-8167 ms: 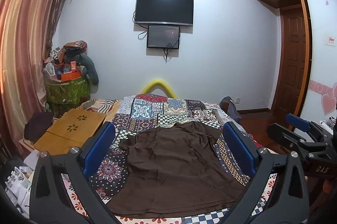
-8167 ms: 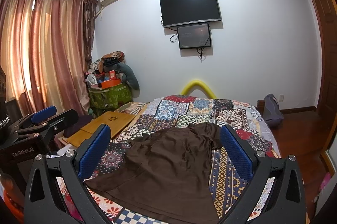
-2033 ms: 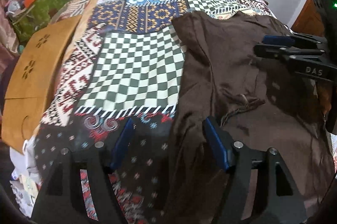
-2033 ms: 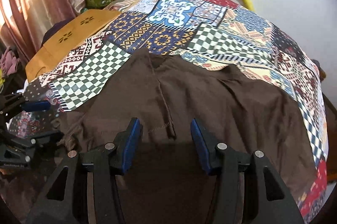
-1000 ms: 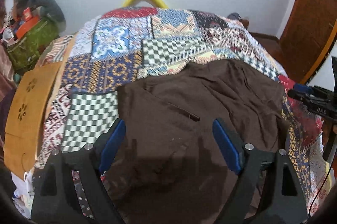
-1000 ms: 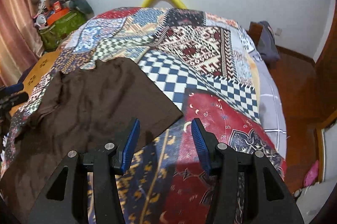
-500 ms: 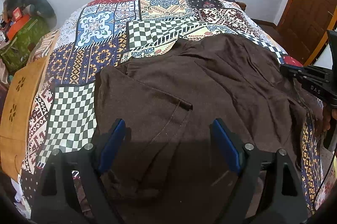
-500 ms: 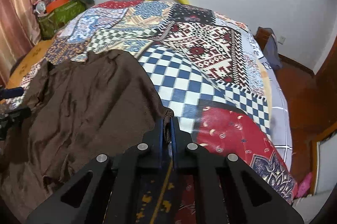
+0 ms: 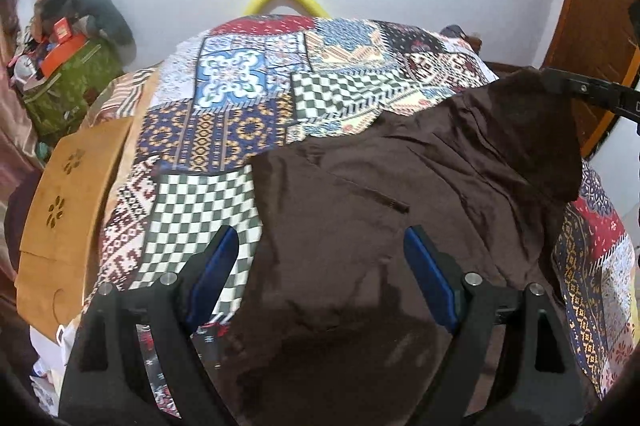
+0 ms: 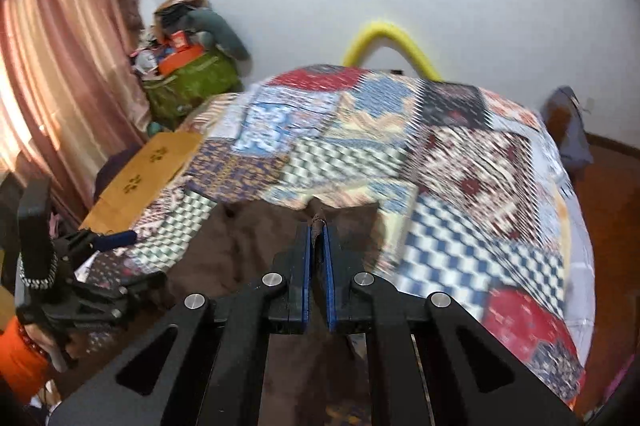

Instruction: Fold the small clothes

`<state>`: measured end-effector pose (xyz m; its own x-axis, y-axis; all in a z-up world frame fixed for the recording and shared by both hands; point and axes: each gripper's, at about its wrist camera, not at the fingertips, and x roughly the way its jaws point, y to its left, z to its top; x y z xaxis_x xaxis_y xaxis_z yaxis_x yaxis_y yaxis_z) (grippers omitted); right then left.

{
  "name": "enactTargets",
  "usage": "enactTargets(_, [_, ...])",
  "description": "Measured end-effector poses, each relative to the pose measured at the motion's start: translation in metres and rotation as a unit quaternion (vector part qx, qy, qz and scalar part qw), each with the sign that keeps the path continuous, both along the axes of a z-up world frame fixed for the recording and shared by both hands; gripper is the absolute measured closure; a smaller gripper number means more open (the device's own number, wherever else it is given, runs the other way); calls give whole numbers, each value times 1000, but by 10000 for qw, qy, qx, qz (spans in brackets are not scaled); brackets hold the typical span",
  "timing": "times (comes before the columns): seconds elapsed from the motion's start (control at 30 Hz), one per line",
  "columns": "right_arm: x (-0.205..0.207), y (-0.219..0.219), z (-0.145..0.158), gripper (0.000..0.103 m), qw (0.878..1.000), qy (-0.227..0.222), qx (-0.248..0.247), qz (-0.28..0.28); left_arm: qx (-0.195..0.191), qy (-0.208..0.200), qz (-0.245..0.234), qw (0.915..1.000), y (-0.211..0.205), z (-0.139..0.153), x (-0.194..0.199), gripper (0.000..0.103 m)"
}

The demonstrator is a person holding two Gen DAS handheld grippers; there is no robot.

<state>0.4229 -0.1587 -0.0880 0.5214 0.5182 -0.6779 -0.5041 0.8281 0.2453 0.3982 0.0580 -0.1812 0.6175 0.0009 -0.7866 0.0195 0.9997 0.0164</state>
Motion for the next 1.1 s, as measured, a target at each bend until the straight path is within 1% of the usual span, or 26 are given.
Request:
enactTargets(0.07, [2, 21, -3, 98, 9999, 37, -11, 150, -8, -20, 75, 10000, 10, 2, -4, 19])
enactTargets(0.13, [3, 41, -12, 98, 9995, 134, -58, 287, 19, -31, 129, 9999, 18, 3, -7, 19])
enactTargets(0.27, [3, 73, -40, 97, 9973, 470, -104, 553, 52, -3, 166, 9998, 29, -1, -13, 19])
enactTargets(0.33, [3, 86, -54, 96, 9951, 679, -174, 699, 69, 57, 172, 9998, 32, -5, -15, 19])
enactTargets(0.37, [1, 90, -56, 93, 9944, 697, -227, 756, 76, 81, 175, 9998, 33, -6, -15, 19])
enactTargets(0.43, [-4, 96, -58, 93, 9934, 676, -343, 863, 73, 106, 179, 9998, 34, -9, -14, 19])
enactTargets(0.5, [-6, 95, -51, 89, 9934, 606, -342, 913, 33, 106, 183, 9998, 33, -9, -13, 19])
enactTargets(0.57, [-8, 87, -42, 88, 9948, 459, -277, 861, -41, 123, 181, 9998, 31, -9, -10, 19])
enactTargets(0.67, [-5, 70, -27, 86, 9967, 350, -153, 719, -145, 96, 130, 9998, 24, -5, -6, 19])
enactTargets(0.8, [-6, 48, -19, 86, 9979, -4, -403, 507, -90, 37, -11, 10000, 4, 0, 2, 19])
enactTargets(0.87, [-6, 38, -21, 84, 9978, -74, -529, 391, -60, 38, -84, 9999, -6, 0, 9, 19])
enactTargets(0.93, [-6, 28, -30, 80, 9977, -15, -596, 330, -60, 66, -154, 9998, -16, -3, 16, 19])
enactTargets(1.0, [-6, 24, -45, 78, 9973, 106, -656, 312, -97, 137, -189, 9997, -25, -9, 24, 19])
enactTargets(1.1, [-8, 23, -68, 78, 9959, 338, -744, 397, -220, 330, -224, 9990, -35, -23, 36, 19])
